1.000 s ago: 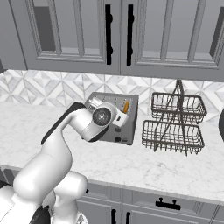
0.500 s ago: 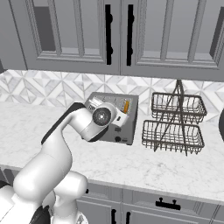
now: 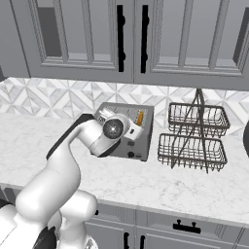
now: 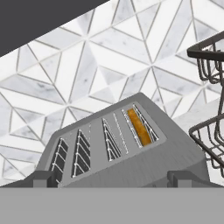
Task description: Start the toaster. Once the lever pops up, take the bread to the plate on the dining counter.
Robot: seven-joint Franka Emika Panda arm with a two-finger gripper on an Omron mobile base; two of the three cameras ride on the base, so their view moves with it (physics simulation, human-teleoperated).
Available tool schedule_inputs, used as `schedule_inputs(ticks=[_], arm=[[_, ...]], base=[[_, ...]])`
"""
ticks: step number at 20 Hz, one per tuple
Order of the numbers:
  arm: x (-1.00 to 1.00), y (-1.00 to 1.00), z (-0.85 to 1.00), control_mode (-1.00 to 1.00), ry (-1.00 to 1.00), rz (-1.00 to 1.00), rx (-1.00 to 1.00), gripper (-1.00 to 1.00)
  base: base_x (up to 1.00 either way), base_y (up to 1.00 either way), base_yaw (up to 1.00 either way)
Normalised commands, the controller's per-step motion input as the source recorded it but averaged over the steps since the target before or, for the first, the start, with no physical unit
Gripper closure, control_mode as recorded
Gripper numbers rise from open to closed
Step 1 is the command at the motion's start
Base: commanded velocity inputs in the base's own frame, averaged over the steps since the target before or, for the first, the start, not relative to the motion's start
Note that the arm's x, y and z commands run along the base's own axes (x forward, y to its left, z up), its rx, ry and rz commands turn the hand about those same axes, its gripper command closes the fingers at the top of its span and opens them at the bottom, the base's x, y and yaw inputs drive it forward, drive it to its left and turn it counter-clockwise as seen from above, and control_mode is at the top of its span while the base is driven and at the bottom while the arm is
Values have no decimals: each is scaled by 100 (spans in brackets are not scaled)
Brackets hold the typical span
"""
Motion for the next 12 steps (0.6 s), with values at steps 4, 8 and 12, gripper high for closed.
schedule_inputs(ticks=[4,8,12], arm=[[0,8,0,-100,-1,0,-13,-100],[0,1,0,-100,-4,0,-19,-100],[0,0,9,-100,-5,0,-12,-100]], base=[[0,0,0],[0,0,0],[0,0,0]])
